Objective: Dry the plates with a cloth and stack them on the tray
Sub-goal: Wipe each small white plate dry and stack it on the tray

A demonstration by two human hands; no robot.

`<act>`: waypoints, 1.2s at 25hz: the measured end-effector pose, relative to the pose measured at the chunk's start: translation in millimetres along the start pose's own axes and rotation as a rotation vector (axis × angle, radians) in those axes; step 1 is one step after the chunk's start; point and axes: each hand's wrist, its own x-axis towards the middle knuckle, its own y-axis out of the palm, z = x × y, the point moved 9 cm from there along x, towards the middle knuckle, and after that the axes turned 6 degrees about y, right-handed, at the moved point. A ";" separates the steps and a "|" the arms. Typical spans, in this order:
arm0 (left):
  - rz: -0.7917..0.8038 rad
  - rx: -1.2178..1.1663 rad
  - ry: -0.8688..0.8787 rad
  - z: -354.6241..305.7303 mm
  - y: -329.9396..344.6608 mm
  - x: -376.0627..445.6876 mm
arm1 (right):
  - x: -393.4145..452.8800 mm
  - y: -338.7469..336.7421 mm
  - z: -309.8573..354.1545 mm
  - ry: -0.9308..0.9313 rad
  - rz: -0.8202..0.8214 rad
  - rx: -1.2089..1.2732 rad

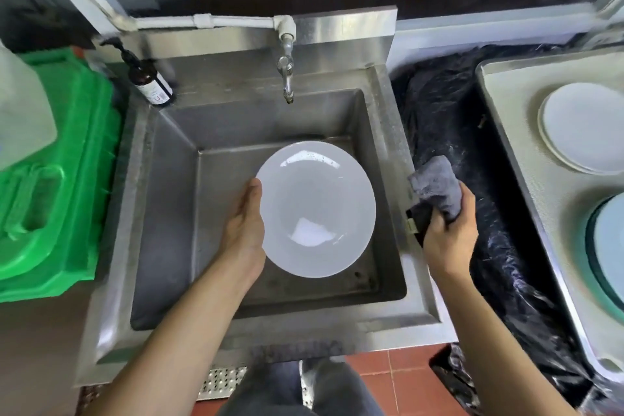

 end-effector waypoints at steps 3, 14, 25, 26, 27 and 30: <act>0.023 -0.028 0.036 -21.1 7.3 -9.0 | -12.5 -6.6 78.5 -0.172 -0.002 0.195; 0.091 -0.040 0.260 -111.4 21.6 -27.3 | -97.0 105.0 210.1 -0.662 0.399 -0.008; 0.114 -0.041 0.372 -154.1 -10.0 -21.3 | -145.4 135.3 262.9 -0.705 0.470 0.093; 0.098 -0.063 0.368 -158.7 -15.2 -17.6 | -162.3 141.2 264.1 -0.772 0.515 0.087; 0.083 -0.086 0.371 -162.9 -21.3 -15.0 | -170.7 143.3 264.6 -0.821 0.534 0.072; 0.121 -0.108 0.428 -172.3 -24.7 -17.1 | -142.0 135.9 268.4 -0.722 0.433 0.095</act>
